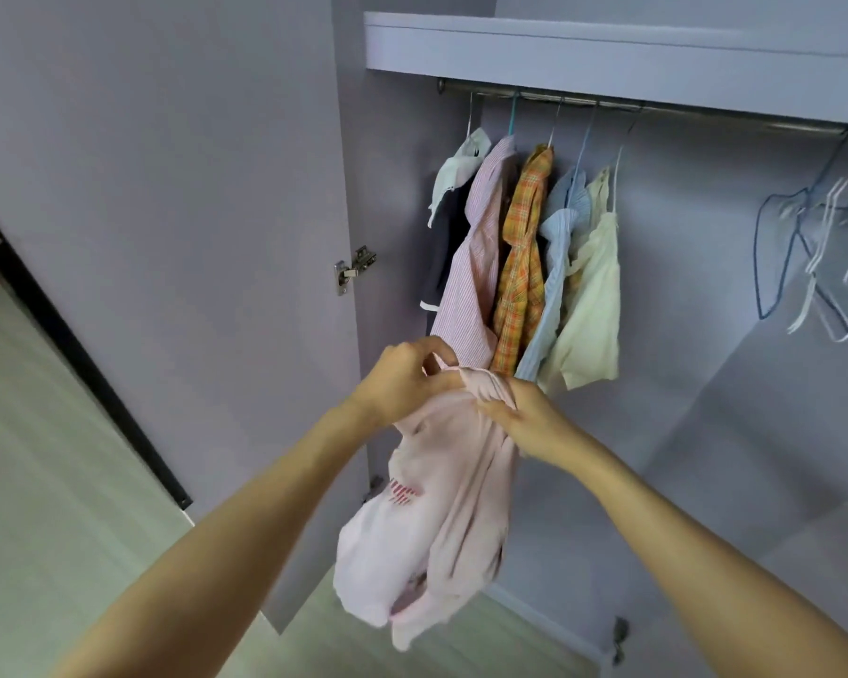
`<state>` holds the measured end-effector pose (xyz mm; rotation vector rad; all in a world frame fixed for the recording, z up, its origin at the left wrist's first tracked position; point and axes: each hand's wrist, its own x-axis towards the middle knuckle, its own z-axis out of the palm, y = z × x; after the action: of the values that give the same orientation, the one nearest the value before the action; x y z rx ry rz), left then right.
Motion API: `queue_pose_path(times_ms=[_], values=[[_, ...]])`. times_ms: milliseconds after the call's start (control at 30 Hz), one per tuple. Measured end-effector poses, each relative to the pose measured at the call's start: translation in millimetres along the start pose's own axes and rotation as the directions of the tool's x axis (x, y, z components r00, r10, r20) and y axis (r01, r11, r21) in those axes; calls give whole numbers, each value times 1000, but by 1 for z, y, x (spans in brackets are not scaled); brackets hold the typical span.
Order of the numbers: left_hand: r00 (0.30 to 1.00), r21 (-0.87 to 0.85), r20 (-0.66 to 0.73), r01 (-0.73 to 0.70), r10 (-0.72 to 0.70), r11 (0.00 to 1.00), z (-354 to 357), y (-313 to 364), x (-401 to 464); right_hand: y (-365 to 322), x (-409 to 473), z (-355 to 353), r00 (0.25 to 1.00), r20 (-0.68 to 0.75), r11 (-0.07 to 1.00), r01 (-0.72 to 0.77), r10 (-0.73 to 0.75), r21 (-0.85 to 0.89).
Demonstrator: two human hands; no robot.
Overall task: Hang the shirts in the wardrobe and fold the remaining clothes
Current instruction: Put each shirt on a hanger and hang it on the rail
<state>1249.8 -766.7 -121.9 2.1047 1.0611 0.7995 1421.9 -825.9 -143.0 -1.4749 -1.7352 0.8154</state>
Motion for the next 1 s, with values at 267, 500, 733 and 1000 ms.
queue_pose_path(times_ms=[267, 500, 733, 1000], values=[[957, -259, 228, 238, -180, 936, 5, -43, -34, -25, 16, -16, 998, 56, 933, -54, 36, 356], [983, -199, -91, 141, -162, 970, -12, -30, -18, -3, 11, -23, 980, 111, 948, -188, 165, 255], [995, -72, -104, 0, -8, 997, 10, -4, -9, -16, 11, -1, 990, 136, 996, -42, 32, 75], [978, -273, 194, 123, -70, 954, 6, -13, -14, -10, 21, -11, 986, -135, 992, 90, -101, -86]])
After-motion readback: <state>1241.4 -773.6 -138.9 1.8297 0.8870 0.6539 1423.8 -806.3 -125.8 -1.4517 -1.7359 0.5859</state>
